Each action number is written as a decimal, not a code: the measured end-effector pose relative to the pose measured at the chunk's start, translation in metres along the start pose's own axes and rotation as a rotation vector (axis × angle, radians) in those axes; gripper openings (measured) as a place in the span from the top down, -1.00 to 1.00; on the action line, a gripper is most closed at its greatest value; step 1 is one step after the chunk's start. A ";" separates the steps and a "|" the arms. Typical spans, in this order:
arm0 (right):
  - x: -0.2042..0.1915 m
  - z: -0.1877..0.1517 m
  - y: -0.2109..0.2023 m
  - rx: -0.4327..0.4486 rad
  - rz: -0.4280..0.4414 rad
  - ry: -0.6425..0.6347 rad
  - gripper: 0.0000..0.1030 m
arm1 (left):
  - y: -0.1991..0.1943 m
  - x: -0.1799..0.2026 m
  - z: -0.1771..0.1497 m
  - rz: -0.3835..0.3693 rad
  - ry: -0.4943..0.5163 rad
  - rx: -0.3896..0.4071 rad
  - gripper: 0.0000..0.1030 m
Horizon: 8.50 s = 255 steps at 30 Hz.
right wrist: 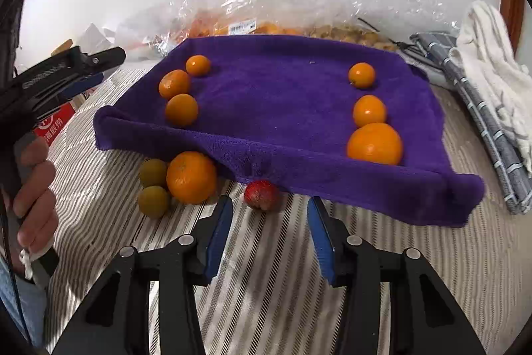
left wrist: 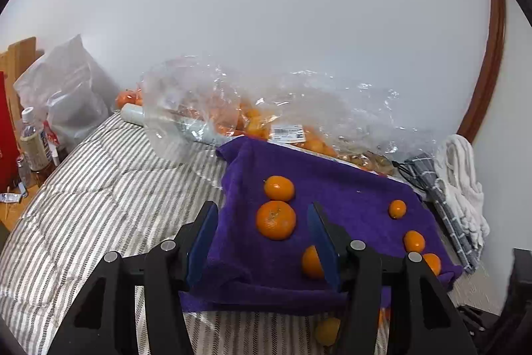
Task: Organize fruits
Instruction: 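Lower the right gripper to the red strawberry and close on it, then close the left gripper on a small green fruit while the right gripper holds the strawberry, then carry the strawberry and green fruit up over the purple towel, then open both grippers to set the strawberry and green fruit on the towel, then lower the right gripper to a large orange on the bed and close on it, then close the left gripper on a green fruit on the bed while the right gripper holds its orange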
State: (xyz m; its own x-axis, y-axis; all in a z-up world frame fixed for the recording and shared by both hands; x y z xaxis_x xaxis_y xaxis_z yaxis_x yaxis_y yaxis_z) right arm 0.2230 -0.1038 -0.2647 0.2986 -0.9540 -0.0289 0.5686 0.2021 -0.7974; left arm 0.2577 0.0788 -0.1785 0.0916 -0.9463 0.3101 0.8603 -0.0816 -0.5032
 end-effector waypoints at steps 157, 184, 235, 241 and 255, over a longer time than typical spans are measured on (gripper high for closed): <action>0.078 0.094 0.007 0.222 -0.146 0.112 -0.19 | 0.054 0.010 -0.027 -0.077 0.106 -0.207 0.38; 0.018 0.012 -0.050 0.111 -0.106 0.066 0.05 | 0.007 0.010 -0.022 -0.038 0.237 -0.090 0.38; 0.071 -0.040 -0.042 0.041 -0.143 0.117 0.24 | -0.014 -0.048 -0.077 0.043 0.153 -0.305 0.08; 0.089 -0.045 -0.048 0.053 -0.172 0.142 0.24 | -0.015 -0.002 -0.077 -0.051 0.163 -0.324 0.08; 0.087 -0.045 -0.034 0.054 -0.141 0.146 0.24 | 0.009 0.049 -0.091 -0.067 0.201 -0.362 0.08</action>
State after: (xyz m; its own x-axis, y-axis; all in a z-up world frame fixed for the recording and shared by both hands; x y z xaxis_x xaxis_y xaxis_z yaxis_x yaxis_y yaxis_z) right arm 0.1949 -0.2033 -0.2672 0.1006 -0.9949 -0.0094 0.6380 0.0718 -0.7667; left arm 0.2247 0.0029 -0.2409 -0.0896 -0.9744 0.2061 0.6262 -0.2160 -0.7491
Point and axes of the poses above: each gripper's, at about its wrist camera, not at the fingertips, and y roughly the way its jaws point, x to its right, z to its top, the point moved 9 cm from there along y, roughly the way its jaws point, and after that the axes turned 3 degrees about -z, right-handed, at the moved point
